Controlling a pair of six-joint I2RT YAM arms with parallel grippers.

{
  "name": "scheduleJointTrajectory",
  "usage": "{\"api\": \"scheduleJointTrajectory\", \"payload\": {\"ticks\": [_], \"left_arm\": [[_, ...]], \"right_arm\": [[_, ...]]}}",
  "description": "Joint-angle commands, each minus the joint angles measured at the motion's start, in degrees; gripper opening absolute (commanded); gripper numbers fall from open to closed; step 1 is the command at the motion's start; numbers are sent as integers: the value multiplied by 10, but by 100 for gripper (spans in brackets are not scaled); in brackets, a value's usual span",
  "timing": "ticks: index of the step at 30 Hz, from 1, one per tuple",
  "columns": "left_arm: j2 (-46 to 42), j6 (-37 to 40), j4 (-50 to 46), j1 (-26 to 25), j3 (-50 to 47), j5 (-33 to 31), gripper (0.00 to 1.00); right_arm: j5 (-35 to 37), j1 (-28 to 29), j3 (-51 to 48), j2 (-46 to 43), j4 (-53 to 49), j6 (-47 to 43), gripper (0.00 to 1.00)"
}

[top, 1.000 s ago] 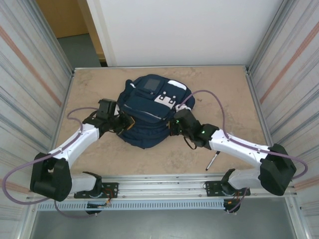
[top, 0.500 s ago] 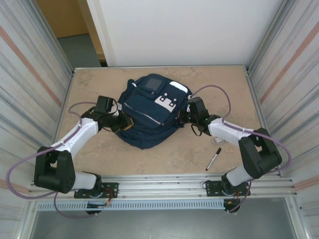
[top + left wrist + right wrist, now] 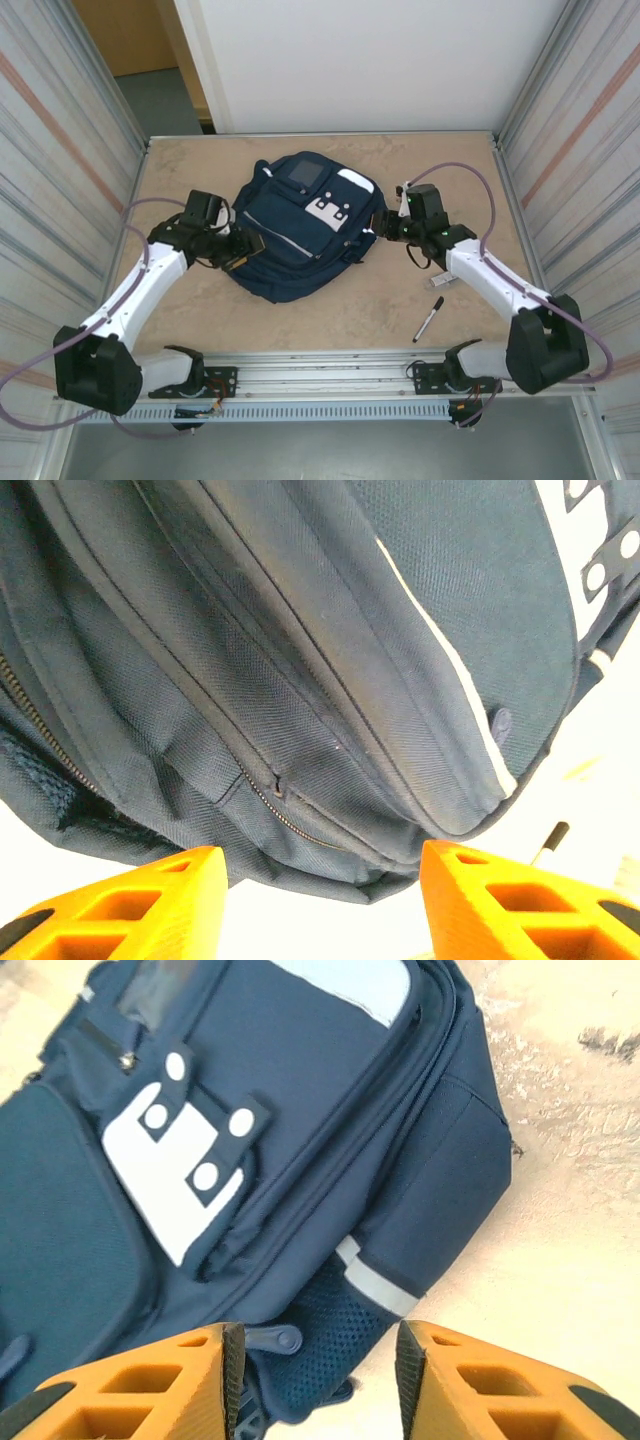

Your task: Pack books, pencil case, and school supplies into a backpack

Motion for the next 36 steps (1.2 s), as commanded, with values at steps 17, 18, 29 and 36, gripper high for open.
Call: {"api": "scheduleJointTrajectory", "payload": {"ticks": [17, 18, 29, 36], "left_arm": [[132, -124, 98, -50, 51, -133, 54], [142, -127, 112, -54, 50, -132, 54], [226, -126, 126, -67, 109, -116, 7], [171, -139, 118, -69, 109, -48, 0]], "right_arm": [[-56, 61, -69, -139, -56, -29, 50], [-55, 63, -72, -138, -53, -31, 50], [-37, 122, -137, -128, 83, -155, 53], [-198, 107, -111, -31, 125, -200, 54]]}}
